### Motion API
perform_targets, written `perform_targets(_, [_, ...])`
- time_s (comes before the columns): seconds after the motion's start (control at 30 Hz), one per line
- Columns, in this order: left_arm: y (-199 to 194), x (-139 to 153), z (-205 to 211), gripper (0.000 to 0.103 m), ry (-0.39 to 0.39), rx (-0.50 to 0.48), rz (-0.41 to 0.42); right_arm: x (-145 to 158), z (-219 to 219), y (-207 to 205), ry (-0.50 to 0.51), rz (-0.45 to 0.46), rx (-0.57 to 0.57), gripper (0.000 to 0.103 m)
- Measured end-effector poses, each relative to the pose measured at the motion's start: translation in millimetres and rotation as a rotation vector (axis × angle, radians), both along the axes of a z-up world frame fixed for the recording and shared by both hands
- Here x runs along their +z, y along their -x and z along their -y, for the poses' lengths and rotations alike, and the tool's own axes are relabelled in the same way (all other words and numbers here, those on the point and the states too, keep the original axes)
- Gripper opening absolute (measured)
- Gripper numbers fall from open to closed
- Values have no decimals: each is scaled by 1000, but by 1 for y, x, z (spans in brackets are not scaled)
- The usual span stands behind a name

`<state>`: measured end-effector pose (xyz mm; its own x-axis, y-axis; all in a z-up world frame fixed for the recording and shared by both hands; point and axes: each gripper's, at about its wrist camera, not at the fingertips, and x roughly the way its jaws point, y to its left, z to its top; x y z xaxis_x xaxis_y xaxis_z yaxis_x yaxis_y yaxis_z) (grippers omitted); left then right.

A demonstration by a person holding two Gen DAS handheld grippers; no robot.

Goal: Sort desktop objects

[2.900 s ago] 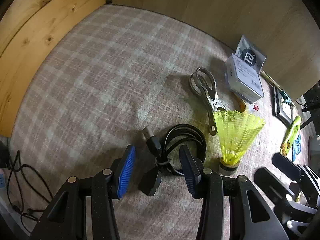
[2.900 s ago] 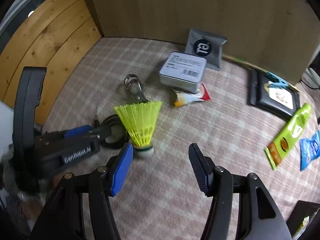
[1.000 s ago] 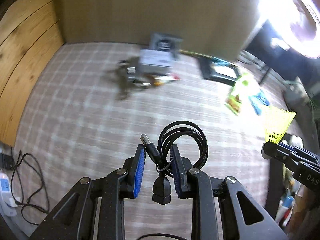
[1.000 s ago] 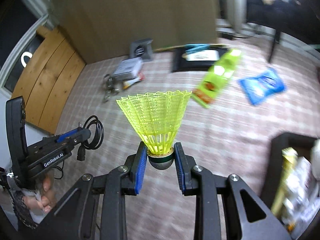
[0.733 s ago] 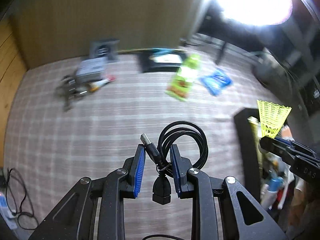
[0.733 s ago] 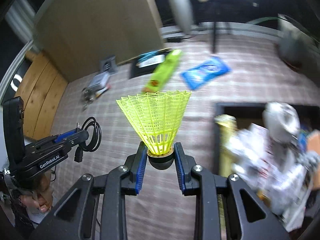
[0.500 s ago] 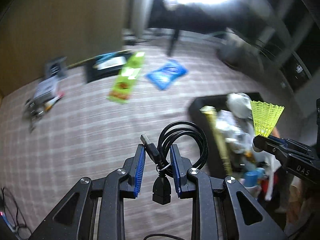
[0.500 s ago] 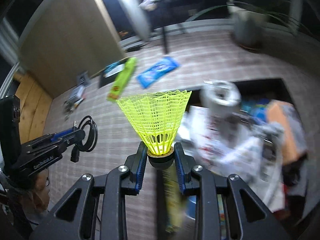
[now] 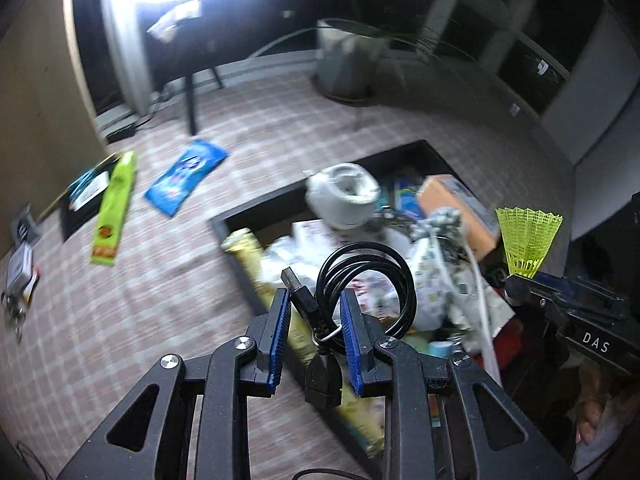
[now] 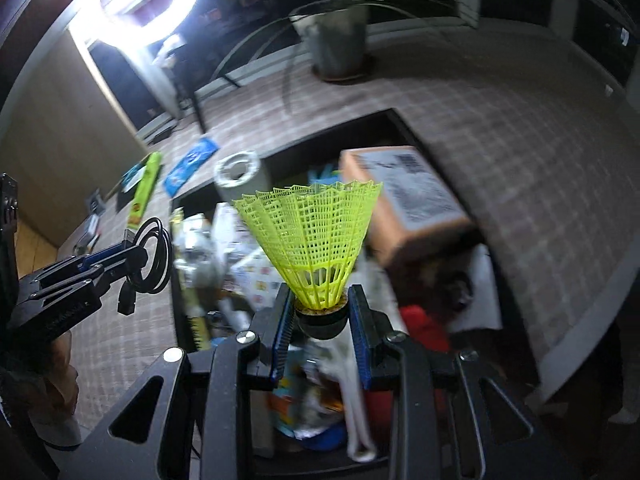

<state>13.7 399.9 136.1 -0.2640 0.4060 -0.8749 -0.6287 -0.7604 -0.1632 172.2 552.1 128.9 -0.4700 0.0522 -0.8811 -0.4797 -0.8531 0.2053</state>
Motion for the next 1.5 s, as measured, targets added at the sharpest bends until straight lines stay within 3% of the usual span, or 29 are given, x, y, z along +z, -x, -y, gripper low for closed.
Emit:
perform_targets(0.2, [-12, 3, -28, 23, 3, -53, -6, -1, -21, -21, -8, 12, -61, 27])
perform_targets(0.23, [-13, 3, -32, 14, 3, -59, -9, -2, -23, -23, -9, 13, -66, 27])
perform_targets(0.27, [-15, 3, -36, 11, 5, -68, -8, -2, -24, -26, -10, 15, -73, 27])
perform_targets(0.5, [-19, 7, -53, 10, 0, -97, -18, -6, -31, -31, 4, 13, -82, 27])
perform_targets(0.67, [-22, 12, -54, 11, 4, -100, -35, -6, -33, -31, 2, 28, -108, 44])
perform_targets(1.07, [-9, 8, -34, 19, 13, -58, -28, -8, -25, -13, 11, 35, -91, 45])
perform_targets(1.23, [1, 4, -18, 36, 23, -17, -18, -8, -14, 2, 14, 29, -55, 45])
perform_targets(1.5, [24, -2, 20, 38, 43, 69, -9, -10, 11, 36, 18, 30, 26, 45])
